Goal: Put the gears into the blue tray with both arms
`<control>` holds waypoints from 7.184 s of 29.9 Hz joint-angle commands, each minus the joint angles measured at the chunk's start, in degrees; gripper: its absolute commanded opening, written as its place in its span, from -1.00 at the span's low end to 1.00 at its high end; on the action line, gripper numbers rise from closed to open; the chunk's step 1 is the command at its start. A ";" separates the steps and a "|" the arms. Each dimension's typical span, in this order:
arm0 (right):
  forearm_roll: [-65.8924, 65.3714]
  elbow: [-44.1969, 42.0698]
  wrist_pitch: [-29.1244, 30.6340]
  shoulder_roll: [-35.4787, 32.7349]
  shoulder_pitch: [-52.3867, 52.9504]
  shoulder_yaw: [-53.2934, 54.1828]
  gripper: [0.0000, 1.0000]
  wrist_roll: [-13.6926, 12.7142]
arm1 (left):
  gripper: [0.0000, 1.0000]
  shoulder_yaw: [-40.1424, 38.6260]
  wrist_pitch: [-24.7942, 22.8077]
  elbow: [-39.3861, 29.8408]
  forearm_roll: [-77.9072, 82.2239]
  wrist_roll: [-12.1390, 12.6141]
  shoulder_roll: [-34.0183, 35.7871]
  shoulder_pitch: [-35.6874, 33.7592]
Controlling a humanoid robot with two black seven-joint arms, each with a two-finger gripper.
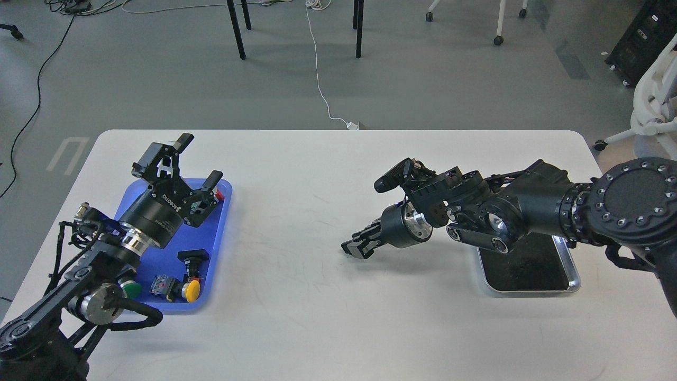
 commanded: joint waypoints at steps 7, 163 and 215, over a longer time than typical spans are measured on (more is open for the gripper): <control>2.36 -0.54 -0.27 0.00 1.77 0.61 0.92 0.00 | 0.96 -0.78 -0.01 0.00 -0.08 -0.16 0.09 0.02; 56.51 7.99 18.86 -36.21 -50.34 71.45 0.96 0.00 | -0.68 51.25 9.74 31.11 74.89 -6.10 17.14 -35.84; 56.60 7.28 18.86 -32.17 -47.71 71.19 0.97 0.00 | 0.96 -1.92 0.61 8.53 0.36 -1.13 -5.89 -3.15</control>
